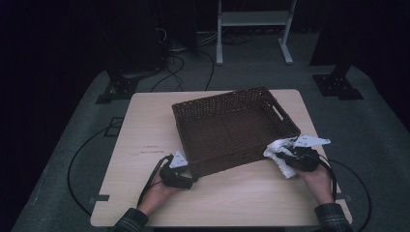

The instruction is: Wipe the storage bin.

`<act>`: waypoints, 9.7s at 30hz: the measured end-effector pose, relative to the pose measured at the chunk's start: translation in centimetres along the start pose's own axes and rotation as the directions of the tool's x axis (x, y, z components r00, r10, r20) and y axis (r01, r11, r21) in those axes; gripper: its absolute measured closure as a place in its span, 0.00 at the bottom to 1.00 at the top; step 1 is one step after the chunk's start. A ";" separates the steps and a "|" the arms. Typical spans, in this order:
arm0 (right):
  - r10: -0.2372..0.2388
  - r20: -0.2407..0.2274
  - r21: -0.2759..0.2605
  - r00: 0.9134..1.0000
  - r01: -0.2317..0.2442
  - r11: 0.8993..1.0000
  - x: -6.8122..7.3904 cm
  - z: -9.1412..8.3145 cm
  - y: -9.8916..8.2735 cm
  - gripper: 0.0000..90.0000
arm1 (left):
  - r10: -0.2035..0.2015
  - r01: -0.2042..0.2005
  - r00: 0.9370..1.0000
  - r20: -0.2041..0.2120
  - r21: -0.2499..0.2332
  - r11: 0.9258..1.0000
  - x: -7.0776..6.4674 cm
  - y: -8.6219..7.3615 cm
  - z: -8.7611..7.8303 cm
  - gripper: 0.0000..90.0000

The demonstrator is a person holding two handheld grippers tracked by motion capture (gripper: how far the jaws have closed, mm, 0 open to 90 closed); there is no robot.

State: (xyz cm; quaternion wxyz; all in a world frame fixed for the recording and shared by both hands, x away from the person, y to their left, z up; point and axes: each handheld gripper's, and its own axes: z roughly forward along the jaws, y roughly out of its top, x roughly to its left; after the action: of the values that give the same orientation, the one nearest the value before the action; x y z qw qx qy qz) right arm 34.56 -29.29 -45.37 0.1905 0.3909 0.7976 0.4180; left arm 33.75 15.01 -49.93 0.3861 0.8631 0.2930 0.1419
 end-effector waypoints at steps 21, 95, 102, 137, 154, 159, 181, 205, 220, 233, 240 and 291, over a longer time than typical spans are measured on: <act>-0.003 -0.032 0.129 0.999 0.007 0.992 0.3 2.8 -1.5 0.81 | 0.000 0.000 1.000 0.000 0.000 1.000 0.0 0.0 0.0 0.25; -0.051 -0.116 0.131 0.992 0.067 0.989 2.5 3.9 -0.4 0.81 | 0.001 -0.001 1.000 0.001 0.001 1.000 0.0 0.0 0.0 0.25; -0.064 -0.118 0.160 0.991 0.083 0.984 2.8 4.5 -0.7 0.81 | 0.001 -0.001 1.000 0.001 0.000 1.000 0.0 0.0 0.0 0.25; -0.144 -0.111 -0.120 0.983 0.131 0.984 4.2 -1.1 3.3 0.81 | 0.001 -0.001 1.000 0.001 0.000 1.000 0.0 0.0 0.0 0.25; -0.144 -0.155 -0.084 0.977 0.132 0.988 4.6 0.1 3.2 0.81 | 0.001 -0.001 1.000 0.001 0.000 1.000 0.0 0.0 0.0 0.25; -0.133 -0.171 -0.066 0.976 0.123 0.990 4.6 0.6 2.8 0.81 | 0.001 -0.001 1.000 0.001 0.001 1.000 0.0 0.0 0.0 0.25; -0.114 -0.211 0.057 0.971 0.128 0.990 4.7 3.9 1.4 0.81 | 0.001 -0.001 1.000 0.001 0.001 1.000 0.0 0.0 0.0 0.25; -0.147 -0.208 0.105 0.967 0.172 0.979 5.8 4.9 1.3 0.81 | 0.002 -0.002 1.000 0.002 0.001 1.000 0.0 0.0 0.0 0.25; -0.199 -0.183 -0.005 0.963 0.202 0.979 6.7 2.0 3.4 0.81 | 0.006 -0.007 1.000 0.002 0.005 1.000 0.1 0.0 0.0 0.25; -0.184 -0.226 -0.100 0.957 0.165 0.981 6.8 0.4 5.3 0.81 | 0.007 -0.007 1.000 0.002 0.006 1.000 0.1 0.0 0.0 0.25; -0.158 -0.273 -0.117 0.949 0.131 0.985 6.7 0.3 5.8 0.82 | 0.007 -0.007 1.000 0.003 0.006 1.000 0.1 0.0 0.0 0.25; -0.163 -0.308 0.171 0.937 0.224 0.960 7.8 8.1 1.8 0.81 | 0.007 -0.007 1.000 0.003 0.005 1.000 0.1 0.0 0.0 0.25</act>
State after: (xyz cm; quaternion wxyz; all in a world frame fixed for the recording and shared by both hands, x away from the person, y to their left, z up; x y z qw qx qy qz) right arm 35.65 -18.36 -48.45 0.0704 0.2618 0.8902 0.3662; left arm 33.77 15.07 -49.90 0.3837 0.8654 0.2896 0.1412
